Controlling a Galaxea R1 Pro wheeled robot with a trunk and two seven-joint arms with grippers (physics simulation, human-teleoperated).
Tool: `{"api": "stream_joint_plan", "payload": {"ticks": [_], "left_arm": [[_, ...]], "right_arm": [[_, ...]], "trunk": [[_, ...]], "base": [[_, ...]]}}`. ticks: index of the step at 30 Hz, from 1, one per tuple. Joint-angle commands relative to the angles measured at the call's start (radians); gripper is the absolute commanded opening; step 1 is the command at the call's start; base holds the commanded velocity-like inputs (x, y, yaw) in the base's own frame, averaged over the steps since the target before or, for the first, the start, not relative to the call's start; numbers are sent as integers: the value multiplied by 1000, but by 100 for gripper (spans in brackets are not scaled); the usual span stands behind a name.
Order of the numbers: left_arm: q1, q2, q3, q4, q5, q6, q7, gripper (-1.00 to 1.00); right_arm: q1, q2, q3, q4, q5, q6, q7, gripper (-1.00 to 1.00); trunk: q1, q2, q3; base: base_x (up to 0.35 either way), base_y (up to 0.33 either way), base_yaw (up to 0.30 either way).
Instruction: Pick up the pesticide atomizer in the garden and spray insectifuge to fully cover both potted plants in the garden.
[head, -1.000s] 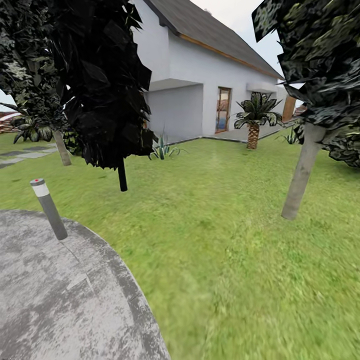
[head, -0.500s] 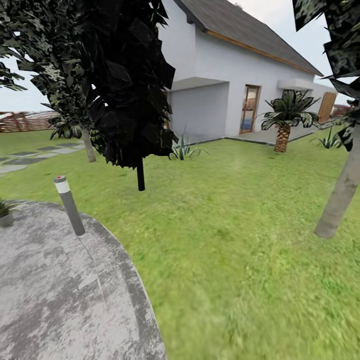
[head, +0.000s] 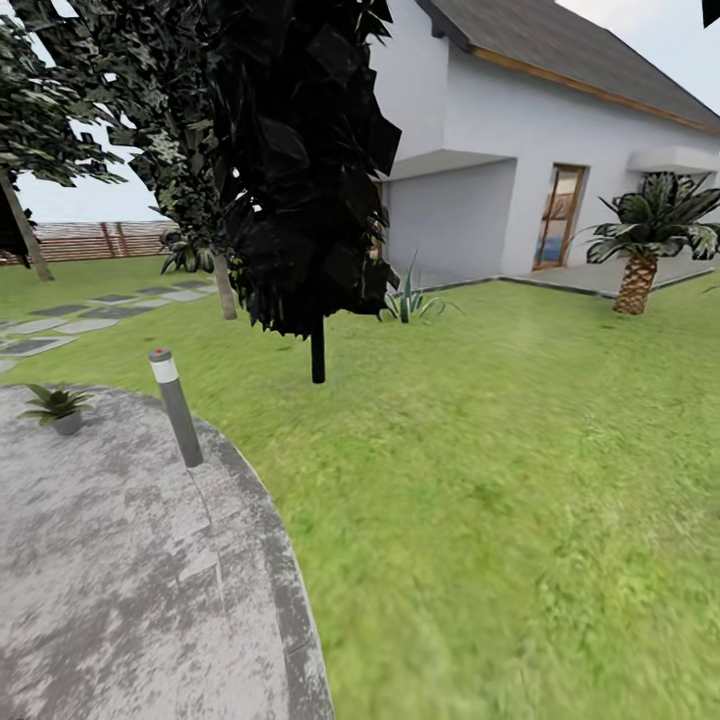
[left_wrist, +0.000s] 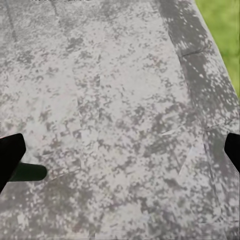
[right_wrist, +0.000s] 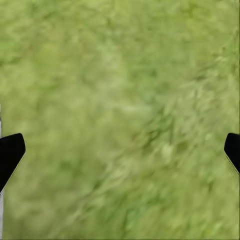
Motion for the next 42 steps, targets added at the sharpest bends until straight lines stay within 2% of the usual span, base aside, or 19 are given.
{"api": "stream_joint_plan", "payload": {"ticks": [1, 27, 42], "left_arm": [[-1, 0, 0, 1, 0, -4, 2, 100], [-1, 0, 0, 1, 0, -4, 2, 100], [-1, 0, 0, 1, 0, -4, 2, 100]], "right_arm": [[0, 0, 0, 0, 5, -3, 0, 100], [0, 0, 0, 0, 5, -3, 0, 100], [0, 0, 0, 0, 5, -3, 0, 100]], "trunk": [[0, 0, -1], [0, 0, -1], [0, 0, -1]], "base": [[329, -111, 277], [333, -53, 277], [326, -146, 277]]}}
